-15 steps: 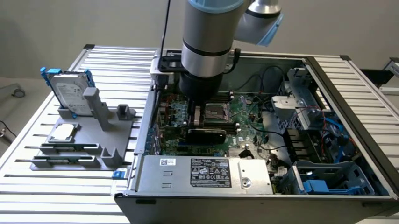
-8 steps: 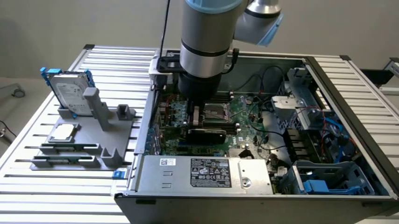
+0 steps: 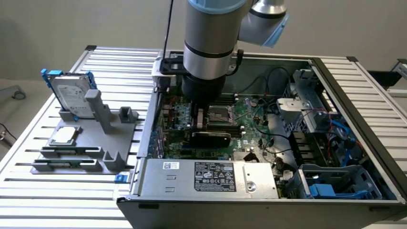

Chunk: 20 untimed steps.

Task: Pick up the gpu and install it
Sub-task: 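Press down on the gpu until it lock into place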

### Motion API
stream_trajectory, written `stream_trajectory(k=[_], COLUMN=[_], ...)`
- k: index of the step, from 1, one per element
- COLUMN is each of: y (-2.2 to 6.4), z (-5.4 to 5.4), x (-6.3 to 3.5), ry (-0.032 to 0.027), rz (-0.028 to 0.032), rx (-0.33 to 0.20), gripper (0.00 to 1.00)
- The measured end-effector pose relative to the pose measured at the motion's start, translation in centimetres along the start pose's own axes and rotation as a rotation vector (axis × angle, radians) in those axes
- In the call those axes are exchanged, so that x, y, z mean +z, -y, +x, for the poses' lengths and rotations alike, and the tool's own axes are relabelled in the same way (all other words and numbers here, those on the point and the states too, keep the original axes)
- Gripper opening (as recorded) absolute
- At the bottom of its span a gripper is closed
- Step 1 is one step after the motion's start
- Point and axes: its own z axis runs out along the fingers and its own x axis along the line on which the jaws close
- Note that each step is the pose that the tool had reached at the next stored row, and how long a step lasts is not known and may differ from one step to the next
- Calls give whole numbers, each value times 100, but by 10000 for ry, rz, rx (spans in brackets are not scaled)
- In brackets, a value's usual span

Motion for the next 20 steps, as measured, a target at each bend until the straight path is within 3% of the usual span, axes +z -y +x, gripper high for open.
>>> stream_trajectory(k=[15, 18, 20], y=[-18, -20, -24], z=[7, 4, 1], x=[34, 5, -55], ry=[-5, 15, -2], rz=[28, 38, 31], rx=[-25, -26, -25], gripper=[11, 11, 11])
